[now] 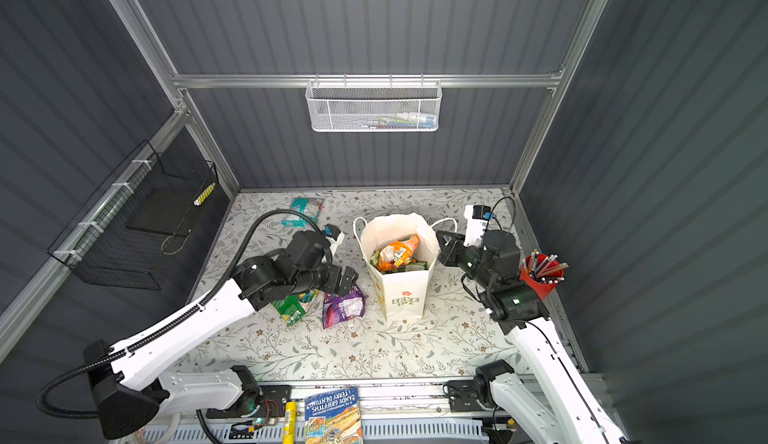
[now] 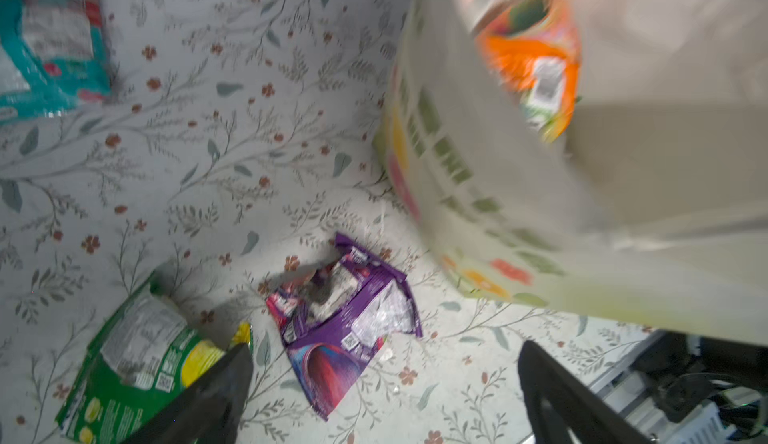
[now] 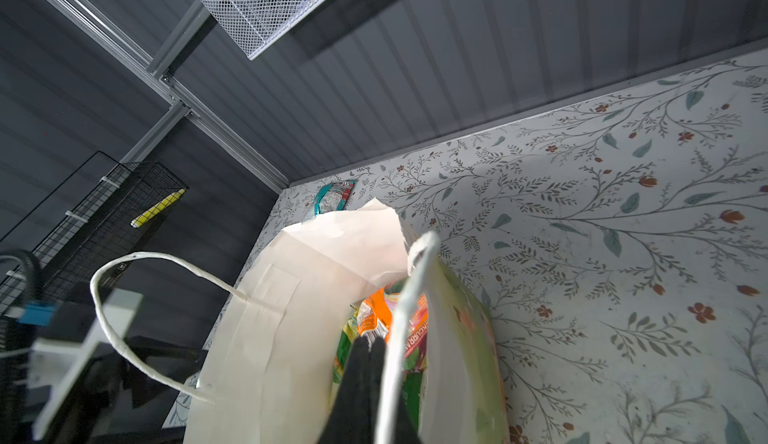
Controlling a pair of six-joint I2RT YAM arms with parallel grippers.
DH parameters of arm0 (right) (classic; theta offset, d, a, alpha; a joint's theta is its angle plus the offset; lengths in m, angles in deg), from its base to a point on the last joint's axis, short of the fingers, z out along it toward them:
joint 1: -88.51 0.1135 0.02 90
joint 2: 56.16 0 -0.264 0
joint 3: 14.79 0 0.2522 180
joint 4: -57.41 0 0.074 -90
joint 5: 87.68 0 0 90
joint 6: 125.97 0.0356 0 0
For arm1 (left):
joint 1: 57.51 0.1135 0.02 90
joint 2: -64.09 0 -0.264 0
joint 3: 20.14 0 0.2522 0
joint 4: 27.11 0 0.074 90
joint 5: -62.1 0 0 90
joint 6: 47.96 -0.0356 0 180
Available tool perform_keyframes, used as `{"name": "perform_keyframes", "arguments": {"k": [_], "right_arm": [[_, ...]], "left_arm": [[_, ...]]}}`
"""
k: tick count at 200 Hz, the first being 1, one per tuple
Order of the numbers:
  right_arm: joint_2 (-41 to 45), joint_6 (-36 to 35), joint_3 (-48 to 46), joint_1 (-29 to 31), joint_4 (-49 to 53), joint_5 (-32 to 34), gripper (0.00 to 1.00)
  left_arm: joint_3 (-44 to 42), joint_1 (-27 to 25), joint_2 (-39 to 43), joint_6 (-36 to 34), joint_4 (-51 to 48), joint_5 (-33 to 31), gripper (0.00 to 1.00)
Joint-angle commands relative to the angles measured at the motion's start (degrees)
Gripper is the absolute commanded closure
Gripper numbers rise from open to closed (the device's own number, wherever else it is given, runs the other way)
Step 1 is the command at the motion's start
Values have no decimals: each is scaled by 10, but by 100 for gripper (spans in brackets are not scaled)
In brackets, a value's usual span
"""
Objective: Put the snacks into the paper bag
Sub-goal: 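Move the left gripper to the purple packet and grasp it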
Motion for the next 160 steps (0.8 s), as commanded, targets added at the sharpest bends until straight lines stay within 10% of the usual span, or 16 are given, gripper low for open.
{"name": "perform_keyframes", "arguments": {"k": [1,160], "right_arm": [[-2,2,-7,-2,-6,2,100],[4,-1,-20,-2,-6,7,100]], "left_arm": [[-47,0,13,45,24,-9,0],[-83,29,-232,28,86,15,0]]}}
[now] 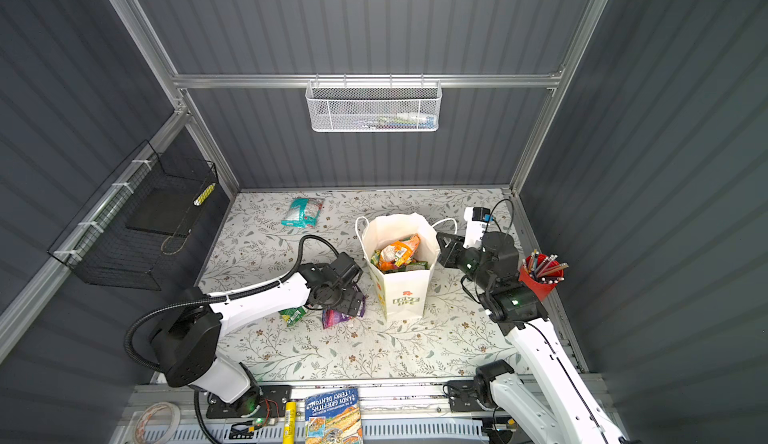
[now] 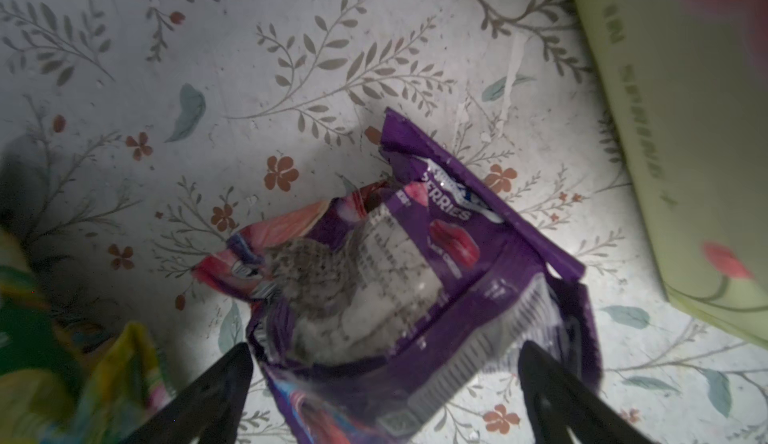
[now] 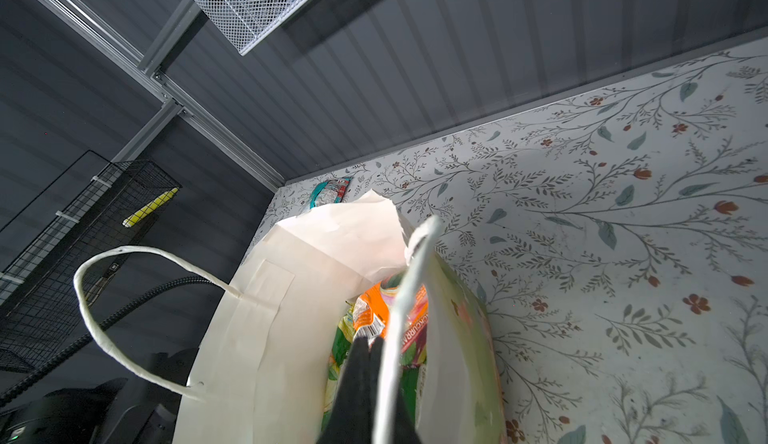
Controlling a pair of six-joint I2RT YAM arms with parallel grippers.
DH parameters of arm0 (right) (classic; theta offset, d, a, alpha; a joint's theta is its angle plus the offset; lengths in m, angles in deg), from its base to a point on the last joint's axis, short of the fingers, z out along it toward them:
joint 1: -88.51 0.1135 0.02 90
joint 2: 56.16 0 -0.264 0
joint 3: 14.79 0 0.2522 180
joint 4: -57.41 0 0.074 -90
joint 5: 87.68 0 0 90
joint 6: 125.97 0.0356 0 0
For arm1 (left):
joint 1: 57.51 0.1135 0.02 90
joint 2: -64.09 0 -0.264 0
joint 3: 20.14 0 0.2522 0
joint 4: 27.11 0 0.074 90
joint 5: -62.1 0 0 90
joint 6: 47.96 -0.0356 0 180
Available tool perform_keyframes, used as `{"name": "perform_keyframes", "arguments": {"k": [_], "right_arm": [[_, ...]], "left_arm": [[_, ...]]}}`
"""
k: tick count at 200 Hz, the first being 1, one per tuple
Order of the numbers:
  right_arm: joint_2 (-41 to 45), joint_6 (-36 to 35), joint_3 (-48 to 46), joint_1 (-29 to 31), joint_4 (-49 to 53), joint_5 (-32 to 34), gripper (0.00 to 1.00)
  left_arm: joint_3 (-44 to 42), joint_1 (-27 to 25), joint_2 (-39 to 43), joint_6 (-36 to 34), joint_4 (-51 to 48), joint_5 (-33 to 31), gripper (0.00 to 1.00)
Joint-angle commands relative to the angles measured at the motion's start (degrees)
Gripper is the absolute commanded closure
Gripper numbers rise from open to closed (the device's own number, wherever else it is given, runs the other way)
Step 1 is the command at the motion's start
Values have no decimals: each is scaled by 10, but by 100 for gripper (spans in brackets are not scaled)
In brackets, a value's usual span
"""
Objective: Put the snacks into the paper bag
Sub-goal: 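Move the left gripper to the purple packet and grasp it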
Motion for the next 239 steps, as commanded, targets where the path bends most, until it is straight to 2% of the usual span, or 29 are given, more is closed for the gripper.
{"name": "perform_keyframes", "arguments": {"k": [1,37,48,86,118,162,199,239], "right_arm": [[1,-2,-8,-2,-3,3,100],[1,-2,-9,-2,-4,5,100],[1,-2,-9,-2,-3,5,100],[2,-2,-10,-2,-3,6,100],[1,-2,-10,-2,-4,6,100],[3,-3,-11,-2,-4,8,100],[4,-3,-10,-2,-2,6,100],[4,-3,-10,-2,-2,7,100]], "left_arm": [[-16,17,-15,-10,28,27,0],[-25,22,-43,-4,47,38,0],[-29,22,-50,0,50,35,3],[-46,21,-44,16,64,33,29],[-48,21,-28,28,67,41,62],[-53,21,48,64,60,19,82],[-54,22,179,91,53,6,84],[7,22,268,92,-18,-28,84]]}}
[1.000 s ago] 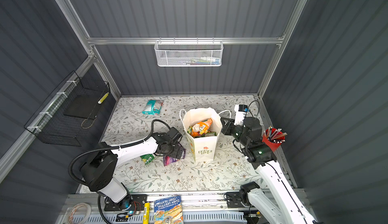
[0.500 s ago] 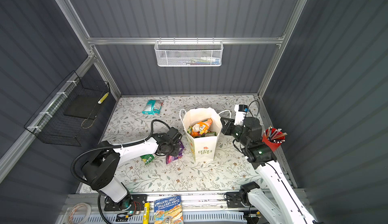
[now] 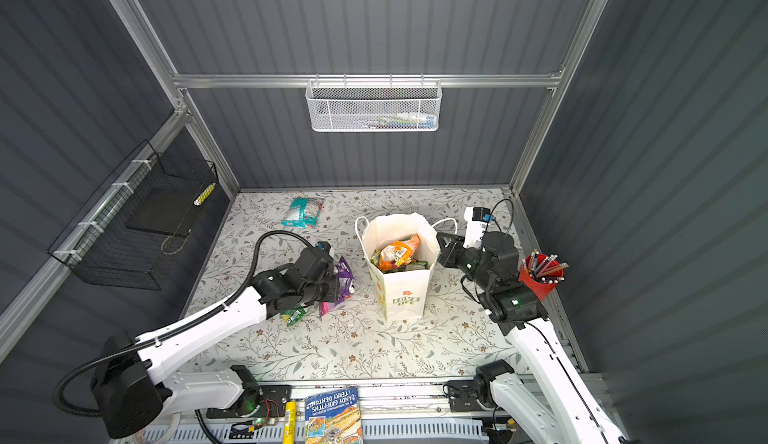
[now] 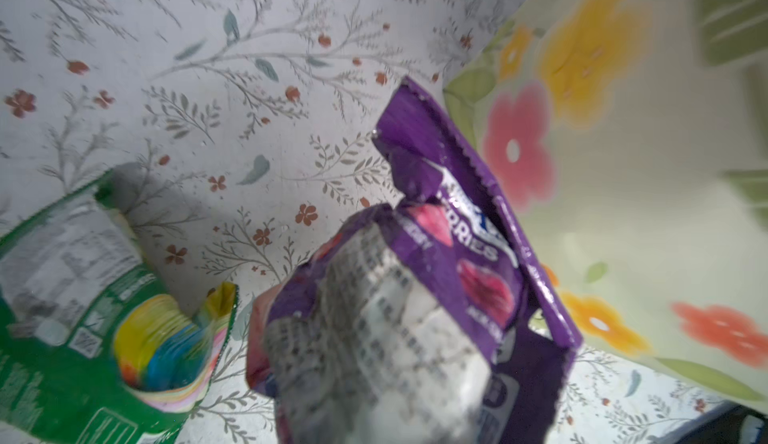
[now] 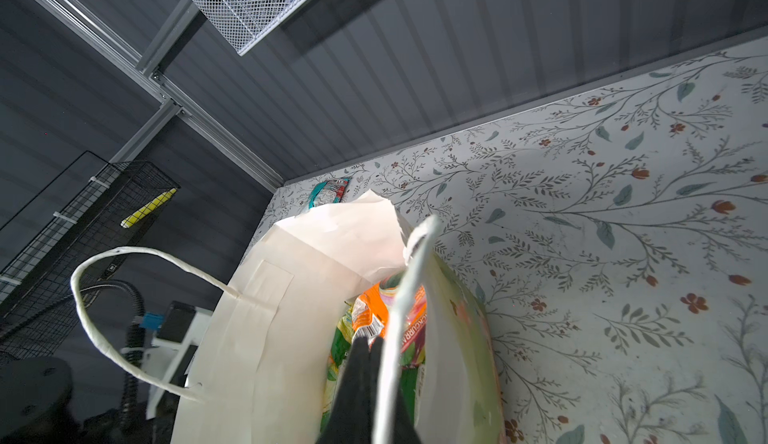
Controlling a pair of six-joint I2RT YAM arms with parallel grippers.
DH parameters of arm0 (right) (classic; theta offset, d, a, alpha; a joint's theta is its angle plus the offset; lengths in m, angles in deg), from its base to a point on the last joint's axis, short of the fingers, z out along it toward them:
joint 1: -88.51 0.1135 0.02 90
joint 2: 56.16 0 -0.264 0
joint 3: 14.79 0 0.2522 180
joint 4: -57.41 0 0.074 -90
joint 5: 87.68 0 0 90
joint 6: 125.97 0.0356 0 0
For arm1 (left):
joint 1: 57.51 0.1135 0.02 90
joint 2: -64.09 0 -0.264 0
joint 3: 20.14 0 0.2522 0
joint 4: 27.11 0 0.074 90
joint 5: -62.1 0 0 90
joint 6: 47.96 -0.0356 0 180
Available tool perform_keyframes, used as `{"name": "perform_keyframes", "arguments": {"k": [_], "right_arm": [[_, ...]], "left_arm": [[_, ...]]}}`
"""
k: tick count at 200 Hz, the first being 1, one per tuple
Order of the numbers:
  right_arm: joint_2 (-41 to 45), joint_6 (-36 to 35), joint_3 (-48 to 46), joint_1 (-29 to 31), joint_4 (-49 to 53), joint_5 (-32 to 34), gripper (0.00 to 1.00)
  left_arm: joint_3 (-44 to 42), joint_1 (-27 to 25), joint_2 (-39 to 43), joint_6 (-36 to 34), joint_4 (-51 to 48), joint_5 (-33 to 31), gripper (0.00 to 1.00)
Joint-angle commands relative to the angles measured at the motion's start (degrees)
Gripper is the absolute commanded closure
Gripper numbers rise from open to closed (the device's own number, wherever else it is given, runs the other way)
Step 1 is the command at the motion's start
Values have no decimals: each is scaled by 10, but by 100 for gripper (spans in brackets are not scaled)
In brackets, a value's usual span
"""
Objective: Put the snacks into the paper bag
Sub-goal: 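Move the left gripper to the purple packet and grasp it, then lift the purple packet with the left gripper over the bag opening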
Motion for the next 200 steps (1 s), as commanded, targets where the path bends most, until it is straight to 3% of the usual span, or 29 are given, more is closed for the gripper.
{"name": "perform_keyframes", "arguments": {"k": [1,57,105,165,200], "right_arm": [[4,-3,-9,-2,-2,4,100],[4,-3,-10,-2,-2,2,100],[2,-3,-11,-2,-5,-2,100],[0,-6,-11,-2,-4,1,100],[2,-8,-11,-3,-2,3,100]], "left_arm": [[47,3,43,11,-51,-31,84],[161,3,83,-11,-90,-66,81],[319,3,59,-42,-85,-25,79],[521,-7,-115,-67,-93,106,82],[640,-68,-231,-109,-133,82,82]]}}
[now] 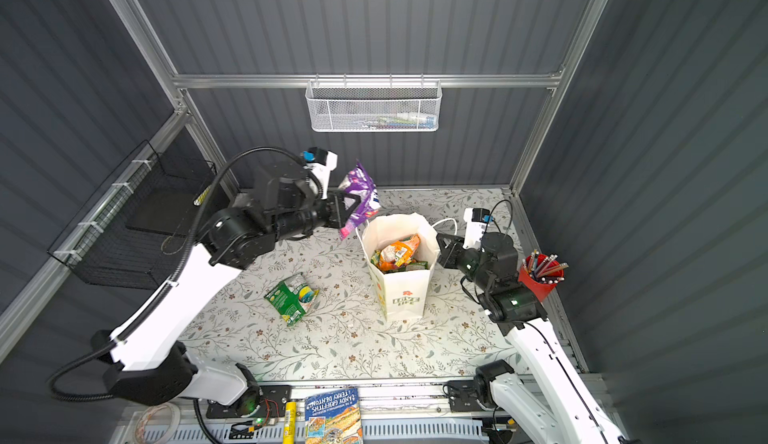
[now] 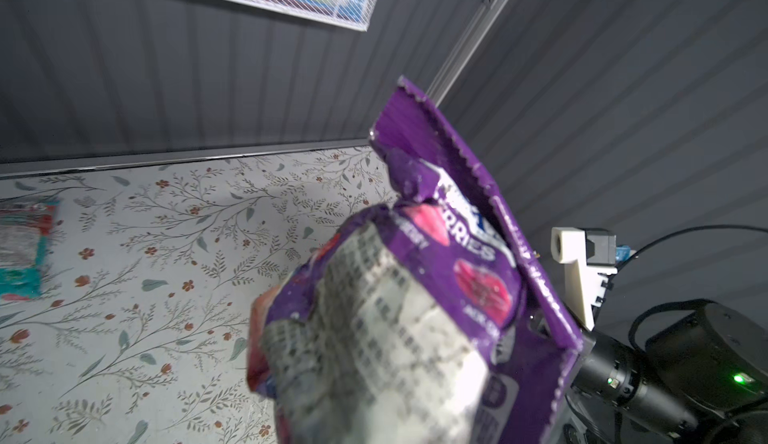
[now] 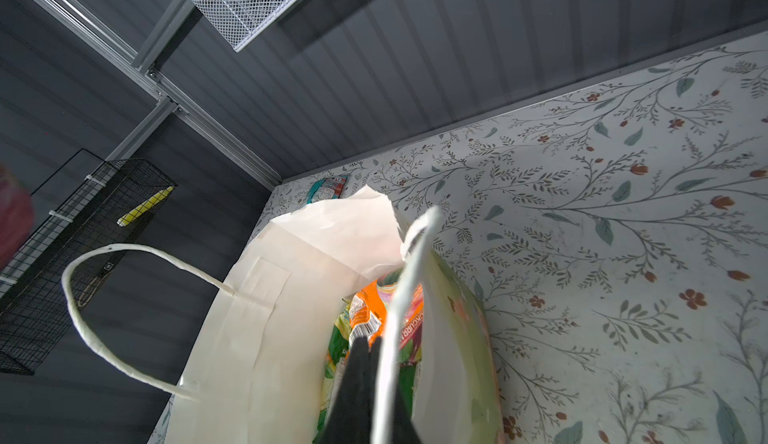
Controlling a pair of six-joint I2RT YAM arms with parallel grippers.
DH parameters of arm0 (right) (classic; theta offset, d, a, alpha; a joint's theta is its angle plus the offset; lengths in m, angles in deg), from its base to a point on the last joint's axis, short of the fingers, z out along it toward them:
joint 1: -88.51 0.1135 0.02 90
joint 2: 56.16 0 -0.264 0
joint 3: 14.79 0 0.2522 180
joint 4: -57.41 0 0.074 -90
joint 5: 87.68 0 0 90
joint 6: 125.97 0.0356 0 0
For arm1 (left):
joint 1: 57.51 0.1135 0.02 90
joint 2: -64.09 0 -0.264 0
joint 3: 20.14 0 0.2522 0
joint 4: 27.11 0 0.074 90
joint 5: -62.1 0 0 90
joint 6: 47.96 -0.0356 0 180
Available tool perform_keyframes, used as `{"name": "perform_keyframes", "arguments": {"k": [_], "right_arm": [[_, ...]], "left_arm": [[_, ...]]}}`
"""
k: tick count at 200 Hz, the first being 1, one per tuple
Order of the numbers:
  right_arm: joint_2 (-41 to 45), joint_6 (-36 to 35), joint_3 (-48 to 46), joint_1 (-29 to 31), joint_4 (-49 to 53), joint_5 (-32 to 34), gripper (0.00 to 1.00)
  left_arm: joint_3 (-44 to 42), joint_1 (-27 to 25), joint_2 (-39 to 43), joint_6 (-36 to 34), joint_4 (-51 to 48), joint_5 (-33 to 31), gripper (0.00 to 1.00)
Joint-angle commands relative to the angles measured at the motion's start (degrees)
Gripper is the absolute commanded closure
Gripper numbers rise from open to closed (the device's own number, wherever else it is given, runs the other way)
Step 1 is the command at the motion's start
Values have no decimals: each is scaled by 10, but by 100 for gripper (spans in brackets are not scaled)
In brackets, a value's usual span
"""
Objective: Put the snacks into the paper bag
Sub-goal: 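Lift the purple packet with the left gripper over the bag opening, then lower the purple packet into the bag and open the left gripper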
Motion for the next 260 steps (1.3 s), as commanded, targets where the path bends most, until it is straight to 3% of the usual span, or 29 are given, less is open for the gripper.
{"name": "perform_keyframes", "arguments": {"k": [1,27,90,114,135,181,260], "right_arm": [[2,-8,-6,-2,-2,4,100],[1,-8,-6,-2,-1,5,100],[2,-8,-6,-2,-1,4,100],[1,-8,-6,-2,-1,4,100],[3,-9,-6,-2,0,4,100],[-2,-9,-6,-2,0,4,100],[1,-9,-6,-2,-1,4,100]], "left_arm": [[76,-37,-58,-45,-28,14,82],[135,-61,-130,-63,-64,-4,82],[129,-69,-205,-94,-109,-24,81],[142,-69,-236,-104,-138,4,80],[126,-69,-244,-107,-142,-13,80],[89,-70,-259,-109,-146,44,79],[17,-71,-285,-107,-123,62,73]]}}
